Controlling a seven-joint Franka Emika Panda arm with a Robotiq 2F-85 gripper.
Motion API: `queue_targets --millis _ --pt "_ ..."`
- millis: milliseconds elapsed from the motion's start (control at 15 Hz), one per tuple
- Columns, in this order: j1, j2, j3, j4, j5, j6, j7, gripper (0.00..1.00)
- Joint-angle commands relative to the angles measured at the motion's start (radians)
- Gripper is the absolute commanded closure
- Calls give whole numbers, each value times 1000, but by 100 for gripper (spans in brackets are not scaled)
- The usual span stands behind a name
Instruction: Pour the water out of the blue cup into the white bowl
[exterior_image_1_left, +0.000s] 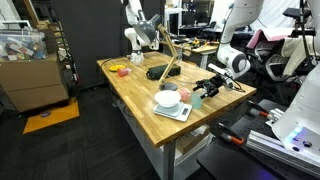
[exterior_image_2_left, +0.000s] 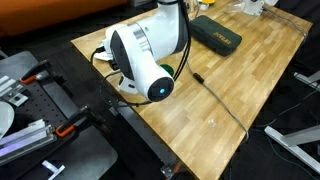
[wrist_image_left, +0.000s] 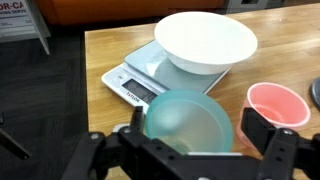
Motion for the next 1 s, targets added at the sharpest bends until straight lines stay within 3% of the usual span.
queue_targets --millis 0,933 --pt "19 2 -7 12 -30 -9 59 0" --pt "44 -20 0 12 -29 -2 54 0"
